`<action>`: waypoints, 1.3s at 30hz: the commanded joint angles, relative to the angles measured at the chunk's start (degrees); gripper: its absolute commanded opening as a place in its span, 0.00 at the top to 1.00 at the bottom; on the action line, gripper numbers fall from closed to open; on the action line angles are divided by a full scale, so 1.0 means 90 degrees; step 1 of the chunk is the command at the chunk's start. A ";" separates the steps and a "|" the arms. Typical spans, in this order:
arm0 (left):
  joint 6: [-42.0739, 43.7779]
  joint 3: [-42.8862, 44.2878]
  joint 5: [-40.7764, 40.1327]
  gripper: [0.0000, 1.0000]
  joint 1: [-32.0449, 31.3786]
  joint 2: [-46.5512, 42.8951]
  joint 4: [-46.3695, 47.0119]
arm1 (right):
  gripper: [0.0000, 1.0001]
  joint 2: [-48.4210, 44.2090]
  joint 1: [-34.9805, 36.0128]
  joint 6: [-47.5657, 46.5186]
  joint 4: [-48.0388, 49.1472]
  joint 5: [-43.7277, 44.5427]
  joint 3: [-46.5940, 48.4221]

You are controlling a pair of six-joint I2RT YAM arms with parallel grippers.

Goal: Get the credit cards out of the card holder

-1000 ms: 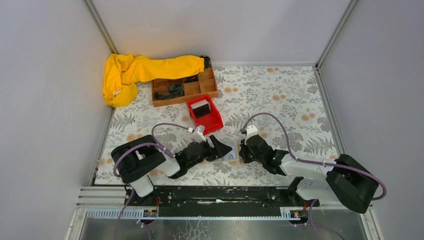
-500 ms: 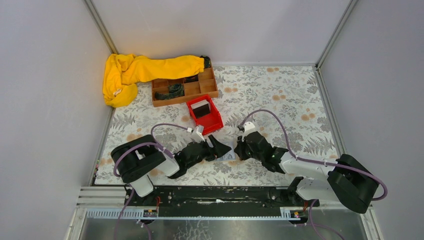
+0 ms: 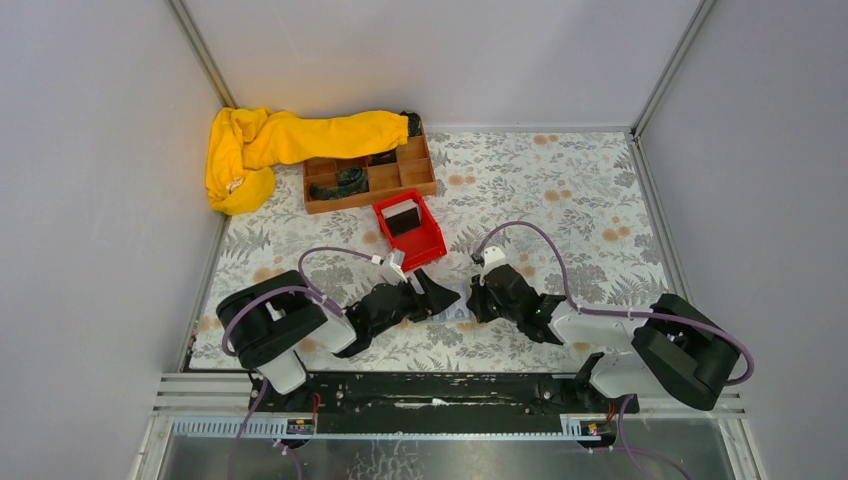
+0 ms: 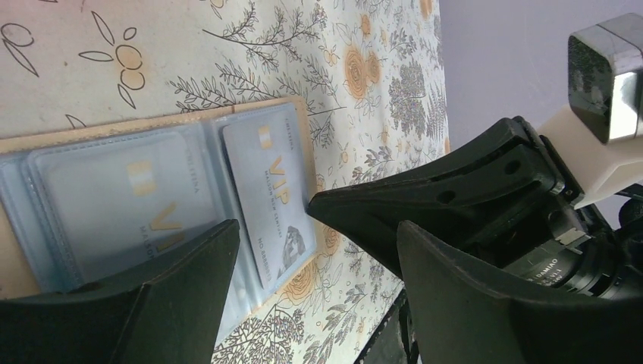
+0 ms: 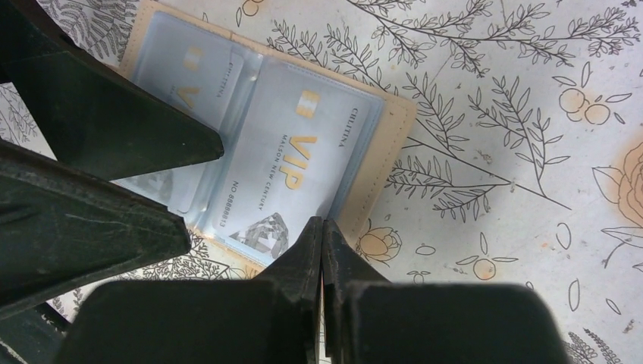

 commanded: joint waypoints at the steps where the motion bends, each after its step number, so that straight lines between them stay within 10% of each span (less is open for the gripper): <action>1: 0.0152 -0.0057 -0.0065 0.17 0.0042 -0.0057 -0.0007 | 1.00 0.0108 0.0040 0.0118 0.0430 -0.0135 -0.0056; 17: 0.0104 -0.0067 0.0189 0.17 0.0087 0.0355 0.0470 | 1.00 0.0219 0.0034 0.0288 0.0623 -0.0284 -0.0230; 27: 0.0349 -0.0396 0.0934 0.19 0.0147 0.1157 0.2758 | 1.00 0.0295 0.0033 0.0307 0.0708 -0.0335 -0.0261; 39: 0.0537 0.0154 0.0976 0.25 0.0146 0.0949 0.1337 | 1.00 0.0353 0.0021 0.0307 0.0739 -0.0340 -0.0245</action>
